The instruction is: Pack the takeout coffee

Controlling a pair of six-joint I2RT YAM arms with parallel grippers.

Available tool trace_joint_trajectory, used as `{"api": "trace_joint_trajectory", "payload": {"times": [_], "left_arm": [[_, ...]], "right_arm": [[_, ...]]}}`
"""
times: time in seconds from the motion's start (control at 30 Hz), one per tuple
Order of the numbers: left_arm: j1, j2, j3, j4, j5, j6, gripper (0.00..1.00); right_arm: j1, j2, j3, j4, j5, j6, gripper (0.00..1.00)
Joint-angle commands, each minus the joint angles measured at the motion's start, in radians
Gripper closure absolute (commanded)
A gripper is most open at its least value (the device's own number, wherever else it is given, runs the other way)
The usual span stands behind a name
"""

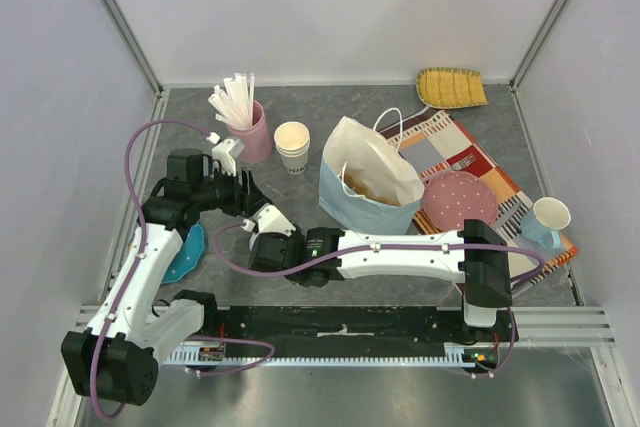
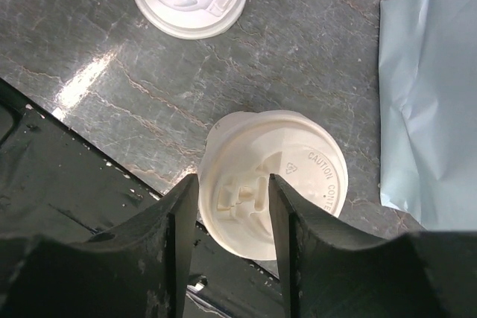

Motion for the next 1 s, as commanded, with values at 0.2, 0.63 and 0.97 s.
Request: {"api": "trace_joint_trajectory", "payload": {"times": [0.2,0.63,0.97], "left_arm": [[0.004,-0.013,0.003,0.037,0.037,-0.027,0.41],[0.004,-0.012,0.001,0.037,0.045,-0.026,0.42],[0.004,-0.006,0.007,0.037,0.049,-0.026,0.42]], "right_arm": [[-0.013,0.000,-0.033,0.048,-0.042,-0.007,0.60],[-0.016,-0.023,-0.056,0.058,-0.061,0.006,0.76],[-0.018,-0.057,-0.050,0.053,-0.062,-0.002,0.89]]}}
